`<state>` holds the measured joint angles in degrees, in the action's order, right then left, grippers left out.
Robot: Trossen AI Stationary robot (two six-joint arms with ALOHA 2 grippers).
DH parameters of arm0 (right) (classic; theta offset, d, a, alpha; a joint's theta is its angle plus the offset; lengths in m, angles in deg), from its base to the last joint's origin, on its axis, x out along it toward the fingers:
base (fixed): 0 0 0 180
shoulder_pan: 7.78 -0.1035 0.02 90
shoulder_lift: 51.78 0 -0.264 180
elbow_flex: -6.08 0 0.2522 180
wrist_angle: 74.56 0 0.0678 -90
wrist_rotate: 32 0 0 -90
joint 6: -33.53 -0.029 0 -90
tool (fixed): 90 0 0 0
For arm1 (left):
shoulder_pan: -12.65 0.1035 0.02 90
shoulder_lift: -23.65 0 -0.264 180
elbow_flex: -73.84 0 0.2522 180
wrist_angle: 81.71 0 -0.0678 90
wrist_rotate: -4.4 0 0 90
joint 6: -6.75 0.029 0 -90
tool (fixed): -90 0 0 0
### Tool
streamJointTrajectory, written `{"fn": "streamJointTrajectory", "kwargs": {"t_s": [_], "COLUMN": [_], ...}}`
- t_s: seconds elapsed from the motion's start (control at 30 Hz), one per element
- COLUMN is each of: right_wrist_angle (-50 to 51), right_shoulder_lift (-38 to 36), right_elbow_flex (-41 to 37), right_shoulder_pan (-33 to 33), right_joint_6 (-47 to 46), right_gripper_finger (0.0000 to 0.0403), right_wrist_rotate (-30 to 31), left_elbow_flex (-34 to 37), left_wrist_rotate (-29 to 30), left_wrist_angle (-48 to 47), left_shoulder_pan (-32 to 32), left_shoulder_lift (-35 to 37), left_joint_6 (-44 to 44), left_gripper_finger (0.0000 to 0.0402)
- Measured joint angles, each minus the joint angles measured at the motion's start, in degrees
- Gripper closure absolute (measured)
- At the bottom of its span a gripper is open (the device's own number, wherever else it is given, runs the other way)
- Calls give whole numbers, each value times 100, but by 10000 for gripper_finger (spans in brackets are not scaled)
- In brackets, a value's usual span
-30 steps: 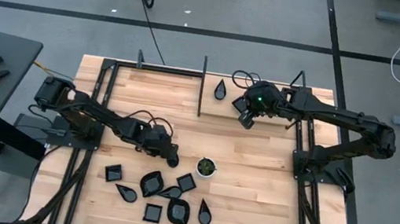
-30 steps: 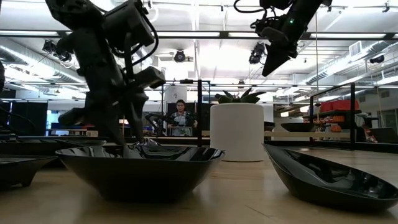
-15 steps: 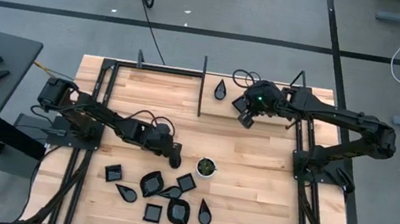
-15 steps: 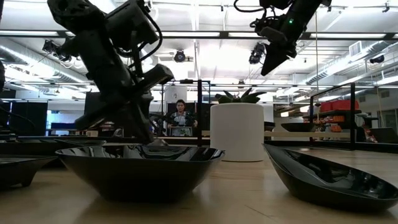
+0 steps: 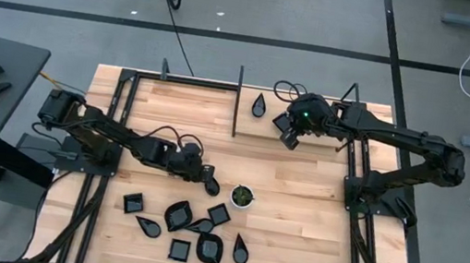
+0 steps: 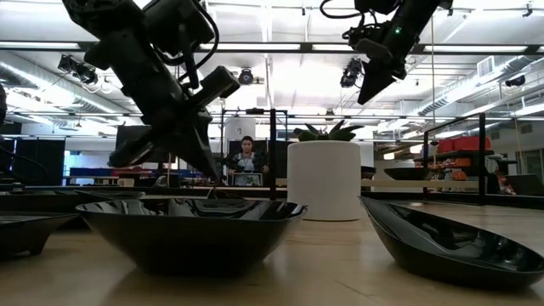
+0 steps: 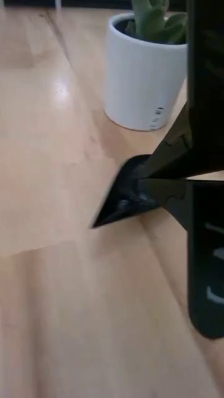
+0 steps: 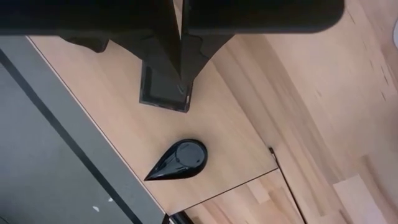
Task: Pick & Place Mini shaped plates
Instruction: Stack the drop shaped plate on top of the drop shaped plate on the shelf
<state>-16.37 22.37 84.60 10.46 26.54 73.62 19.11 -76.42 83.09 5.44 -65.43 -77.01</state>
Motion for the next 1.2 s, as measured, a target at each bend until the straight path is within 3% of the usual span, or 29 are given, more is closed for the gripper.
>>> {"fn": "streamJointTrajectory", "kwargs": {"t_s": [0.17, 0.43, 0.57, 1.2], "right_wrist_angle": [32, 32, 26, -19], "right_shoulder_lift": [0, 0, 0, 0], "right_elbow_flex": [0, 0, 0, 0], "right_shoulder_pan": [-2, -7, -7, -7], "right_joint_6": [-1, -116, -118, -131], "right_gripper_finger": [396, 396, 396, 396], "right_wrist_rotate": [-2, -4, -7, -7], "left_elbow_flex": [0, -3, 0, 0], "left_wrist_rotate": [-381, 42, 149, 392], "left_wrist_angle": [-10, -16, -19, 455], "left_shoulder_pan": [-19, -5, 2, 2], "left_shoulder_lift": [-9, -193, -333, -549], "left_joint_6": [-406, -511, -539, -136], "left_gripper_finger": [380, 259, 236, 395]}}
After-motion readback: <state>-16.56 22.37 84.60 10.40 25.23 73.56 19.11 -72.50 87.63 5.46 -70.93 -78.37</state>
